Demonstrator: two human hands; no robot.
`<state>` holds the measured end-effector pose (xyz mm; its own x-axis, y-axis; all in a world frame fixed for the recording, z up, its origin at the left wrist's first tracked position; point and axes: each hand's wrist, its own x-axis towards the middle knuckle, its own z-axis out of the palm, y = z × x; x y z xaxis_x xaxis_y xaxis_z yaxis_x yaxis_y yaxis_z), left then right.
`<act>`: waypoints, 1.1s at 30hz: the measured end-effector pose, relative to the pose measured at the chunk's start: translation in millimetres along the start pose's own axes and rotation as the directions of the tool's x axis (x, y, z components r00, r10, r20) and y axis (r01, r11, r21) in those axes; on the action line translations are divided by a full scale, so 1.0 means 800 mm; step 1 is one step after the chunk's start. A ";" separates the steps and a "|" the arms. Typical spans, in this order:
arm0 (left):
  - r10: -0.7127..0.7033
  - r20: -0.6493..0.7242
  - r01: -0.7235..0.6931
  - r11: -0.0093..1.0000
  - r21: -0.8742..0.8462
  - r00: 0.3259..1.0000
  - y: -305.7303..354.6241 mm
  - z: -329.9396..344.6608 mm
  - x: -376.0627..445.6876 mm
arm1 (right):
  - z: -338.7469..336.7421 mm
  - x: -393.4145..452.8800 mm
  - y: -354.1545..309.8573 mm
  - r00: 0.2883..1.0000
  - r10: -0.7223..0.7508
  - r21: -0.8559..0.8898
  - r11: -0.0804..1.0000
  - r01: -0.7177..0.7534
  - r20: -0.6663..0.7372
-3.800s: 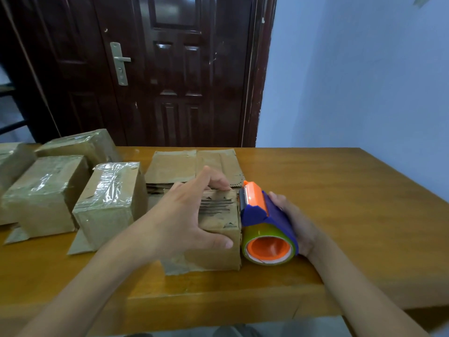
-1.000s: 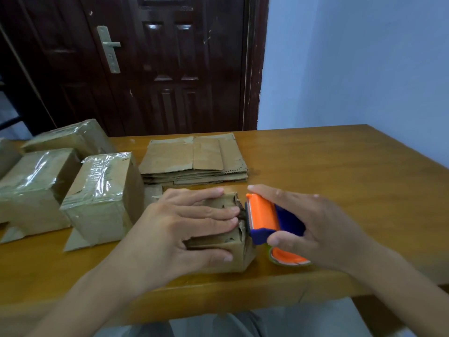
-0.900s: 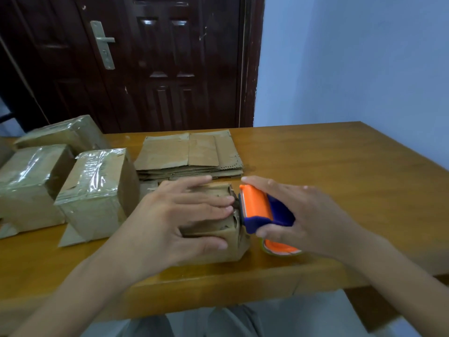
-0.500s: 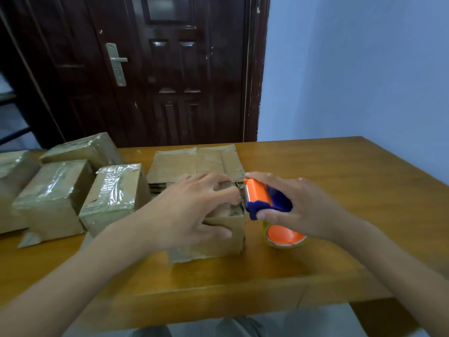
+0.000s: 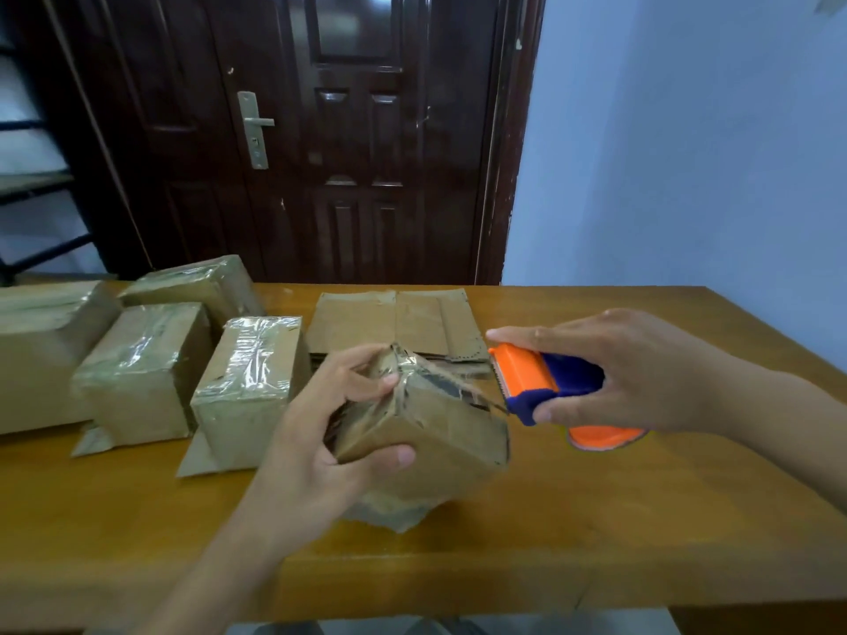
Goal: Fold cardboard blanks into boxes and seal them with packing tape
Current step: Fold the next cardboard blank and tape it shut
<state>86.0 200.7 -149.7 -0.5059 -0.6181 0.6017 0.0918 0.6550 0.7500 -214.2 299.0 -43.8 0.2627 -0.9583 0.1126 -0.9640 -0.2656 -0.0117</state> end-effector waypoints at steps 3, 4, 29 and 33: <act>-0.095 -0.141 0.072 0.984 -0.162 0.985 -0.009 0.025 -0.016 | -0.006 0.008 -0.011 0.998 -0.049 -0.028 0.998 0.050 0.025; -0.135 -0.167 0.098 0.973 -0.210 0.977 -0.013 0.030 -0.021 | -0.007 0.011 -0.014 0.997 -0.068 -0.050 0.996 0.069 0.029; 0.228 0.017 -0.217 0.898 0.383 0.973 -0.063 0.013 -0.030 | -0.013 0.081 -0.052 0.938 -0.124 -0.295 0.929 0.225 0.325; 0.212 0.130 -0.248 0.854 0.457 0.969 -0.071 0.003 -0.023 | -0.008 0.080 -0.049 0.937 -0.126 -0.317 0.919 0.234 0.327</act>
<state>88.3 175.7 -203.8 -0.5823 -0.4032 0.7060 -0.1882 0.9116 0.3655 -159.7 248.6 -29.7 0.3808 -0.8985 -0.2182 -0.8373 -0.4352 0.3308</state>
